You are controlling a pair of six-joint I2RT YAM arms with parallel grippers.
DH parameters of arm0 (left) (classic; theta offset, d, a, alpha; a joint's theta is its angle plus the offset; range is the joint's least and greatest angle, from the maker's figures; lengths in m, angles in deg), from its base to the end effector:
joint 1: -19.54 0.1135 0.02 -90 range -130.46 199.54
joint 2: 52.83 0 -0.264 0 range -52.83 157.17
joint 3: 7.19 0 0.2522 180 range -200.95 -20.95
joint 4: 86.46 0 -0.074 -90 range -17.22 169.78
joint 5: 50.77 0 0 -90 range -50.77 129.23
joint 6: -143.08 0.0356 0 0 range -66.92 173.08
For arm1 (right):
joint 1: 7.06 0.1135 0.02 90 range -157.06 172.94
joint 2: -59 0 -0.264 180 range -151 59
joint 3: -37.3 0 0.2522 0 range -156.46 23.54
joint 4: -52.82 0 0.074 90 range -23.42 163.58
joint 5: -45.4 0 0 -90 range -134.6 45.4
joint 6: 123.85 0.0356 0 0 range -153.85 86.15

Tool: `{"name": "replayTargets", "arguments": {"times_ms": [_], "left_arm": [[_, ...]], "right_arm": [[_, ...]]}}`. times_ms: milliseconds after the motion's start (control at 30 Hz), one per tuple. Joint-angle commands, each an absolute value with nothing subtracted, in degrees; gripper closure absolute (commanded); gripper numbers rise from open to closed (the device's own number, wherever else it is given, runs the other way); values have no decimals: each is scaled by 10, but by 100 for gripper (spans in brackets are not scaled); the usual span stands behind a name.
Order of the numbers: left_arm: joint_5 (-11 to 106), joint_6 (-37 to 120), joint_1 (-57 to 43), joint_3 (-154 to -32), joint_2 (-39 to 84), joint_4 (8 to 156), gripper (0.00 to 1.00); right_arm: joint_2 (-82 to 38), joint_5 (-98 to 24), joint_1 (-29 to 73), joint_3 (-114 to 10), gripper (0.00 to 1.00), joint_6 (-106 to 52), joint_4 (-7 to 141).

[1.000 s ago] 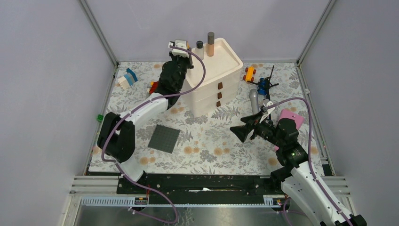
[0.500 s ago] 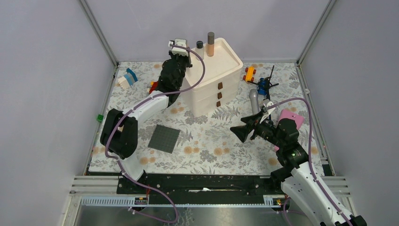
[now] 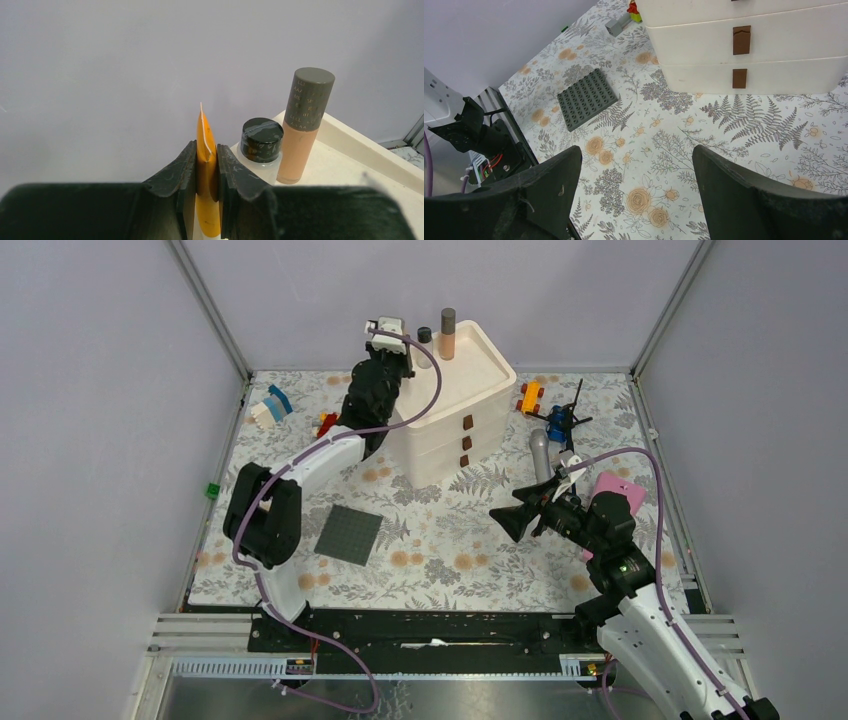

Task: Organize the makeup
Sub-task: Place the makeup in the storage box.

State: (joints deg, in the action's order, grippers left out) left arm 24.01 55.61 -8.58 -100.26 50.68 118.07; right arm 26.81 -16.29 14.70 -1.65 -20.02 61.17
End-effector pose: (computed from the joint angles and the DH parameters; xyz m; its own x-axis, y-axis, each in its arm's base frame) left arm 0.3879 -0.1967 0.3509 0.2247 -0.0718 -0.9718 0.2205 0.9752 -0.0210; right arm 0.1352 0.0722 0.2809 -0.2083 0.1435 -0.9675 -0.7383 0.6258 0.2517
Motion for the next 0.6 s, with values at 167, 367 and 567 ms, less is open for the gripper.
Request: {"name": "replayTargets", "arguments": {"times_ms": [167, 367, 567], "left_arm": [[254, 555, -82, -1038, 521, 1215, 75], [252, 560, -82, -1037, 522, 1215, 64], [249, 561, -81, -1036, 520, 1216, 60]], "right_arm": [[276, -173, 151, -23, 12, -210, 601], [274, -171, 151, -22, 12, -209, 600], [272, -169, 151, -22, 12, -209, 599]]}}
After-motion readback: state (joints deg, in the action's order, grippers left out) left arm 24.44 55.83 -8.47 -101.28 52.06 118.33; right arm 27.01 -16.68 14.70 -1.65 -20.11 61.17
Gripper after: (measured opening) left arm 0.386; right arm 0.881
